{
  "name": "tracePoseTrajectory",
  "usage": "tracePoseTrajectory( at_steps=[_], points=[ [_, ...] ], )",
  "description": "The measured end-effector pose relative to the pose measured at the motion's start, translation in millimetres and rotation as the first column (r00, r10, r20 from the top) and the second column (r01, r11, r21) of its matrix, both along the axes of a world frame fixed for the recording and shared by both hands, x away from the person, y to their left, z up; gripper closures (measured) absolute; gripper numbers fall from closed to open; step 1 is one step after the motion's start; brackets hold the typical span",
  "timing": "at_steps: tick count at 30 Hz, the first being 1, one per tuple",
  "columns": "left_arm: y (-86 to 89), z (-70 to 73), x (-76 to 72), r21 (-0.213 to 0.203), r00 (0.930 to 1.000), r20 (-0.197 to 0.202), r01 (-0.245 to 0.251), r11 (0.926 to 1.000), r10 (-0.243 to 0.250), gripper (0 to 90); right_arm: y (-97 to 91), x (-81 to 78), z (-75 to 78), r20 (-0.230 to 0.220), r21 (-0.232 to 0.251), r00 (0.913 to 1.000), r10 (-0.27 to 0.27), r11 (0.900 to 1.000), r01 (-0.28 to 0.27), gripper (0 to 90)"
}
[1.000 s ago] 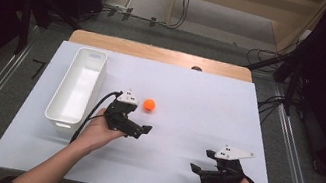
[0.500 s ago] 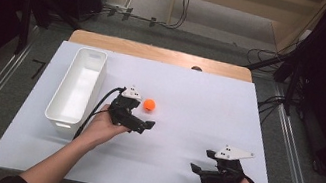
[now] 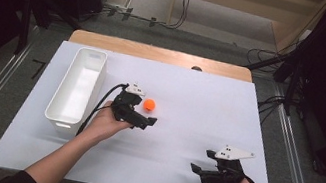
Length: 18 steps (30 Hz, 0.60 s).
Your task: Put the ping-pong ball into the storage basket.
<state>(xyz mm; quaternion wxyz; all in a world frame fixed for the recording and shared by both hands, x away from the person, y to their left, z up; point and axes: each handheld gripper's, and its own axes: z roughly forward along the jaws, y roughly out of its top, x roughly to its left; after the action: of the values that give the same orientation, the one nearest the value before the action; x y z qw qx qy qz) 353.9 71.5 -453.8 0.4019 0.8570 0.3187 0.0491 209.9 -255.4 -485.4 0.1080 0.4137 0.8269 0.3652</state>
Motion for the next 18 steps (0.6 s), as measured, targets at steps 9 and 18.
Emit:
tracePoseTrajectory(
  at_steps=[9,18],
  points=[
    [1.9,4.3,8.0,-0.001,0.9999,-0.004,-0.01,1.0,0.01,3.7,-0.1,-0.3,0.3,0.0,0.001,1.0,-0.002,1.0,0.002,22.0],
    [-1.5,4.7,18.6,0.011,0.9999,-0.007,-0.007,0.9999,0.007,3.7,-0.5,0.1,0.0,0.002,-0.003,1.0,0.001,1.0,-0.001,22.1]
  ],
)
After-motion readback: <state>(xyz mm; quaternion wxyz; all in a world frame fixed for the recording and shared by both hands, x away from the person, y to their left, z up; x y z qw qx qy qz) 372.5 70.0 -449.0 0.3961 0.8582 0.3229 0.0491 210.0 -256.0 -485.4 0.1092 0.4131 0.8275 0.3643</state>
